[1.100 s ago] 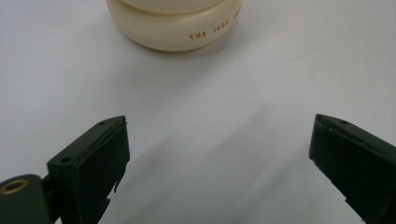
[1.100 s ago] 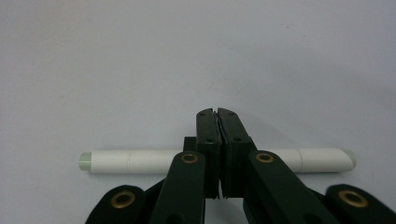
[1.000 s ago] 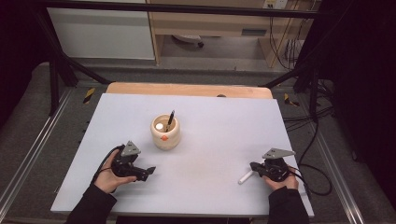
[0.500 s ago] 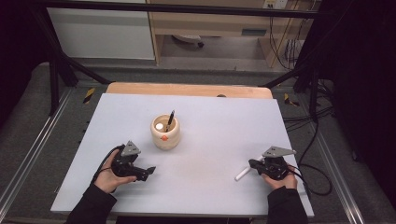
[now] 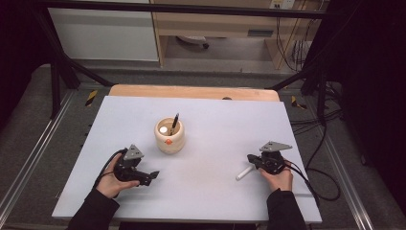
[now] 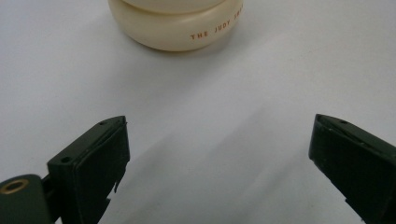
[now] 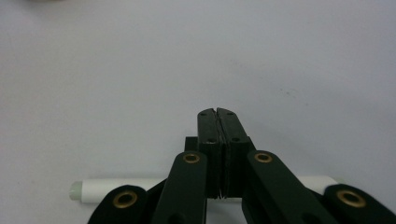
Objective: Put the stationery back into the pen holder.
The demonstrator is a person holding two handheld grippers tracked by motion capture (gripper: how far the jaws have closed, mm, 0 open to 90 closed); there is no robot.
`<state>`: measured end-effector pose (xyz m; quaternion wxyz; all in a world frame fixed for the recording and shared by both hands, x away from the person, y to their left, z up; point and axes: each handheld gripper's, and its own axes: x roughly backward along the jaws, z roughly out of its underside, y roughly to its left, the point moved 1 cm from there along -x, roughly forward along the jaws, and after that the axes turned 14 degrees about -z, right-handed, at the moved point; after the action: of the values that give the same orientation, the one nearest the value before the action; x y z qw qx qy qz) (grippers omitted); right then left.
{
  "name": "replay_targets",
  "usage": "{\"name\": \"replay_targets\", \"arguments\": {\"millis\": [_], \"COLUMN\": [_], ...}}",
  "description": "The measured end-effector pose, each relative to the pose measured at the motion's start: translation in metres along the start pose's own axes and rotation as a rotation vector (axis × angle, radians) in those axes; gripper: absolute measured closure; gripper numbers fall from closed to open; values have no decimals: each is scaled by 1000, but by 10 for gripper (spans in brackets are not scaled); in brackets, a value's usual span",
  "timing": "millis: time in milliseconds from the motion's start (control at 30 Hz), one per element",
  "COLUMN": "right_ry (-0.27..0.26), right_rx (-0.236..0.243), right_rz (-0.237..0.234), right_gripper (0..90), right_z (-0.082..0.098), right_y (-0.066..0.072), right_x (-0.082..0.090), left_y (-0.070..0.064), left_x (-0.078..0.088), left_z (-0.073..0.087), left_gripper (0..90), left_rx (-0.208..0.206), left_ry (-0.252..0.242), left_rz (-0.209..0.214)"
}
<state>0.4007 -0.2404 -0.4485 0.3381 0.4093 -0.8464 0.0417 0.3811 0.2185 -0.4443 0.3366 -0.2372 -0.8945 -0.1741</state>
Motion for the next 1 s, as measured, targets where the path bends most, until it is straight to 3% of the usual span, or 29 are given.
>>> {"name": "replay_targets", "arguments": {"millis": [1000], "right_ry": [11], "right_rx": [-9], "right_rz": [-23], "right_gripper": [900], "right_z": [-10], "right_y": [-11], "right_x": [-21], "left_y": [0], "left_x": [0], "left_z": [0], "left_gripper": [53], "left_rx": [0], "left_ry": [3], "left_rz": [2]}}
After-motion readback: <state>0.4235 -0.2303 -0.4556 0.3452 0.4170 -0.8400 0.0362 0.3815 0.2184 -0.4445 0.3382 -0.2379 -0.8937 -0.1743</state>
